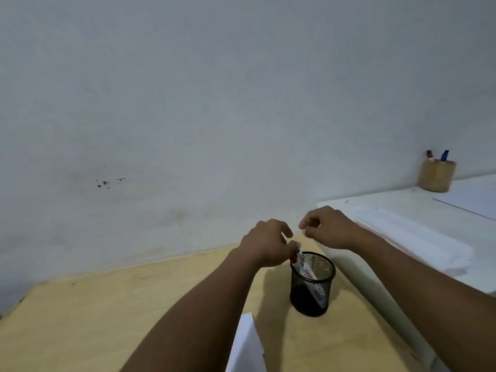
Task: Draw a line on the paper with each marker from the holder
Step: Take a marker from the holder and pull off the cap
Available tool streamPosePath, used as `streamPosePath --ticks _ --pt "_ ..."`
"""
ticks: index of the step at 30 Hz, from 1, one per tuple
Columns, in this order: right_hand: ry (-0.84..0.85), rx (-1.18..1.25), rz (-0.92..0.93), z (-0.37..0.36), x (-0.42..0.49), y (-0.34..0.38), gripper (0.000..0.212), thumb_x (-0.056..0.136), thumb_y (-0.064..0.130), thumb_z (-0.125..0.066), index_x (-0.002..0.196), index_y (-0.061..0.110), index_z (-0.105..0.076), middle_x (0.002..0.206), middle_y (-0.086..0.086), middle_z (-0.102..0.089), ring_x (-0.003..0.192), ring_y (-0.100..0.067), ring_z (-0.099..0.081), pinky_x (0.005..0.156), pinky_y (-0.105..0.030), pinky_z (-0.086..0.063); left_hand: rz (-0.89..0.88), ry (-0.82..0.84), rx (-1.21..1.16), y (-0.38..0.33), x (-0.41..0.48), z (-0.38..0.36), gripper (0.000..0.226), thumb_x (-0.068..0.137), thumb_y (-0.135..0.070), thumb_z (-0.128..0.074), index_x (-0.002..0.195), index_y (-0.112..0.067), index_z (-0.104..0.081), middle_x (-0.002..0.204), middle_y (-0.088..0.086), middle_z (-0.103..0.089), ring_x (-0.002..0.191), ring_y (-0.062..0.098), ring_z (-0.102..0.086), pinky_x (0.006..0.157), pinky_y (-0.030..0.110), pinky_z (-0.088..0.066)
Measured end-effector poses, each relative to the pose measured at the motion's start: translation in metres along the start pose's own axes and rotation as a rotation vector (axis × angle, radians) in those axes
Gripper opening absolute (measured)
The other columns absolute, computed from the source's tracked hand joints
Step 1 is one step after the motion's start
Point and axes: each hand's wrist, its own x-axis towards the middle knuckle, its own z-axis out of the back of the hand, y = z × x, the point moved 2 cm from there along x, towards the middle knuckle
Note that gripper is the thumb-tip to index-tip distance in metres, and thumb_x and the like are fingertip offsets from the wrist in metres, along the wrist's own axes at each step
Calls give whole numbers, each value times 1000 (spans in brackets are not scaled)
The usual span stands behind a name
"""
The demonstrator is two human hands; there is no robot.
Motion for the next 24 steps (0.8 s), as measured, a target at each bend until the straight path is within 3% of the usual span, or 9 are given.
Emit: streamPosePath --ticks 5,8,13,16,18,21,24 --pt "7 19 -21 -7 12 -12 16 87 15 -67 98 19 -77 101 -3 -76 95 -18 -67 69 -21 -45 -2 15 56 -1 21 -9 17 86 -36 -71 93 -24 -81 97 2 -79 92 22 -71 82 43 -60" --pt "-2 36 -1 -8 13 -12 15 86 14 -66 94 22 -76 98 -2 -76 93 -18 -68 67 -19 -45 -11 -40 -22 2 21 -3 15 85 -33 -70 82 -23 -81 85 -2 -80 83 20 -72 78 42 -61" --pt "-1 188 68 -4 1 17 14 92 23 -68 89 16 -79 88 2 -77 92 -20 -70 81 -35 -54 -42 -220 -165 -5 -6 43 20 92 -31 -71 91 -13 -81 85 2 -78 82 19 -70 73 31 -55" --pt "111 309 89 -5 -13 49 30 93 42 -66 95 15 -79 95 -2 -82 100 -21 -74 91 -42 -54 29 -310 -356 11 -31 78 23 94 -32 -70 92 -12 -79 82 3 -77 80 19 -72 71 33 -55" --pt "213 367 107 -9 -24 74 32 93 44 -67 105 16 -76 96 -2 -83 99 -18 -77 92 -44 -54 85 -356 -487 30 -52 97 25 94 -33 -70 90 -10 -78 82 7 -78 78 18 -73 71 32 -55" --pt "384 475 152 -16 -38 112 27 95 26 -68 120 13 -70 100 -9 -82 99 -23 -78 87 -43 -56 164 -418 -640 61 -90 117 29 97 -34 -66 88 -8 -75 79 5 -77 76 18 -74 72 31 -54" --pt "528 800 141 -31 -46 143 32 95 14 -66 127 9 -65 100 -11 -77 101 -27 -75 81 -39 -55 290 -451 -728 96 -127 126 35 100 -42 -59 92 -10 -73 79 4 -76 74 18 -74 74 33 -53"
